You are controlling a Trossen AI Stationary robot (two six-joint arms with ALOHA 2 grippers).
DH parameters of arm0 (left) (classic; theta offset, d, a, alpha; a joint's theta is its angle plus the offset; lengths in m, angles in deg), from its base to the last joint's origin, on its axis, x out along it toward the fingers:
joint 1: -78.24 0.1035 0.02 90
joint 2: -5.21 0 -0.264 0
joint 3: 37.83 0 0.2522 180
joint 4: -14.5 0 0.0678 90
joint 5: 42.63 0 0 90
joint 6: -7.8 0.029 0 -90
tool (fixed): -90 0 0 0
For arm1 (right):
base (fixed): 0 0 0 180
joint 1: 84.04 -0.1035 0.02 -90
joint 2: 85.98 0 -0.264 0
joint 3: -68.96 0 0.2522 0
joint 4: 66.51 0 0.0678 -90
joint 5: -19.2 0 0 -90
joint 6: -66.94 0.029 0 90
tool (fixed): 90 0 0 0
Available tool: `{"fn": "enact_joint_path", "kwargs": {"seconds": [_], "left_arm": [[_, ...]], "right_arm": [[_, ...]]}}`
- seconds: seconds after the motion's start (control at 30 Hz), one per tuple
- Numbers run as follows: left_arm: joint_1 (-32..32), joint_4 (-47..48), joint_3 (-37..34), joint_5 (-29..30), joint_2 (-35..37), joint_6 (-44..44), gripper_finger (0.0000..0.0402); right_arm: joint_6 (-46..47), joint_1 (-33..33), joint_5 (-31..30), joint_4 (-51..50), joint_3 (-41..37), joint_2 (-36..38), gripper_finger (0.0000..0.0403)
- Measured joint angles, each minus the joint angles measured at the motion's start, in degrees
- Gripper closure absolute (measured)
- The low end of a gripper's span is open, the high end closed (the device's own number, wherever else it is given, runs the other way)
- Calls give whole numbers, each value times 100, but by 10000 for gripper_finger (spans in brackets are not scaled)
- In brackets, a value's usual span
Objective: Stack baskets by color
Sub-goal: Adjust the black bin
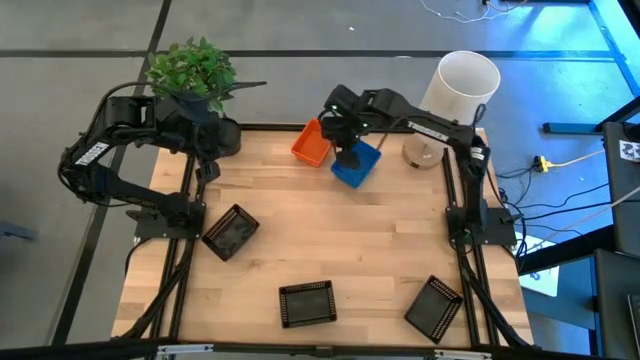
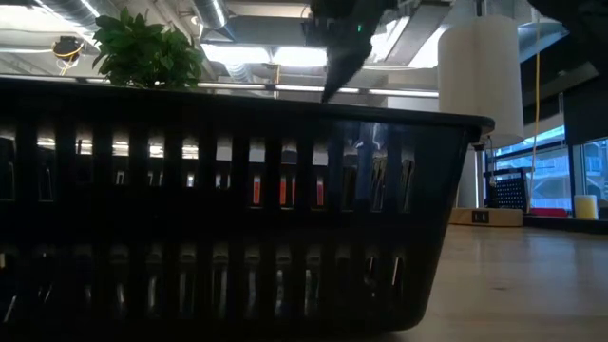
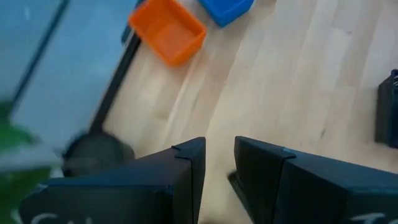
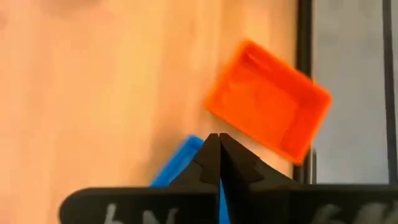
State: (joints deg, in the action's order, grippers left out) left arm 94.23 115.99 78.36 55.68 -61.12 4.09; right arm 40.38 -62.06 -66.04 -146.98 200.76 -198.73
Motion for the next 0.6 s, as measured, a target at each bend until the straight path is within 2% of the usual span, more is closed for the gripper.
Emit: {"fn": "enact_joint_path", "kwargs": {"seconds": [0.27,0.47,0.6], "left_arm": [[-124,223,-293,-37,95,-1612,324],[-587,175,-1098,-246,347,-2653,324],[-853,158,-1697,-322,422,-3373,324]], "right_arm": [[-370,-365,758,0,4,596,403],[-764,-566,1147,-69,2,1010,403],[-981,-615,1784,-149,0,1235,403]]}}
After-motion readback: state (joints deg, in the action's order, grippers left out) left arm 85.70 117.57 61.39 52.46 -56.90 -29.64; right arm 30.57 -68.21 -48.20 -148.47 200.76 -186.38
